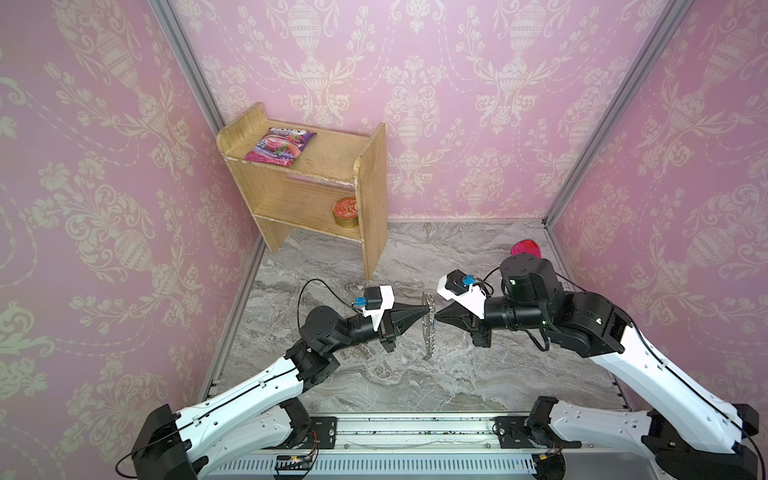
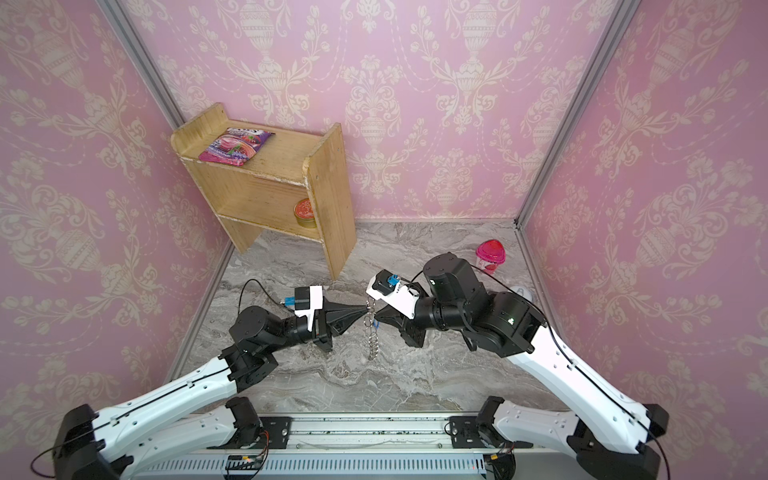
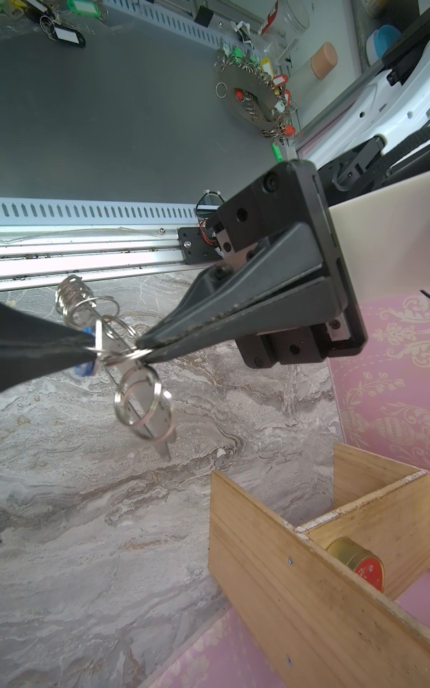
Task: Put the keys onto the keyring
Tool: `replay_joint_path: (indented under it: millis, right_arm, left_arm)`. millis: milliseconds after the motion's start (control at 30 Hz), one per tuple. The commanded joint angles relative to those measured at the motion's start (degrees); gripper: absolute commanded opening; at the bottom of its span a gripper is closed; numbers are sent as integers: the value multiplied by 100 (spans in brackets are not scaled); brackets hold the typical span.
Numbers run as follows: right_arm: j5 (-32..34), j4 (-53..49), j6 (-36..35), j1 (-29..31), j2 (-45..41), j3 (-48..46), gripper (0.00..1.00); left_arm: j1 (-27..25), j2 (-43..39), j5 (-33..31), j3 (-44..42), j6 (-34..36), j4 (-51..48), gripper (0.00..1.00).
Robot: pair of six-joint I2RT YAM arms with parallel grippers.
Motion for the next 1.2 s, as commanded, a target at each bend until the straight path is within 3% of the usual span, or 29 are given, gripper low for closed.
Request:
replay_joint_path:
  millis: [0, 667, 833, 1167]
  right_arm:
    - [-268, 73, 31, 17, -20, -55, 0]
    - [-549, 398, 93, 399, 193, -275, 0]
    - [-348, 306, 96, 401, 69, -292, 24]
    - [63, 87, 128, 192, -413, -248, 35]
  left_arm:
    - [-33, -57, -165, -41, -103, 266, 0]
    - [-35, 130, -320, -138, -256, 770, 0]
    - [-34, 55, -289, -205, -255, 747, 0]
    - [-40, -70, -227, -303, -256, 789, 0]
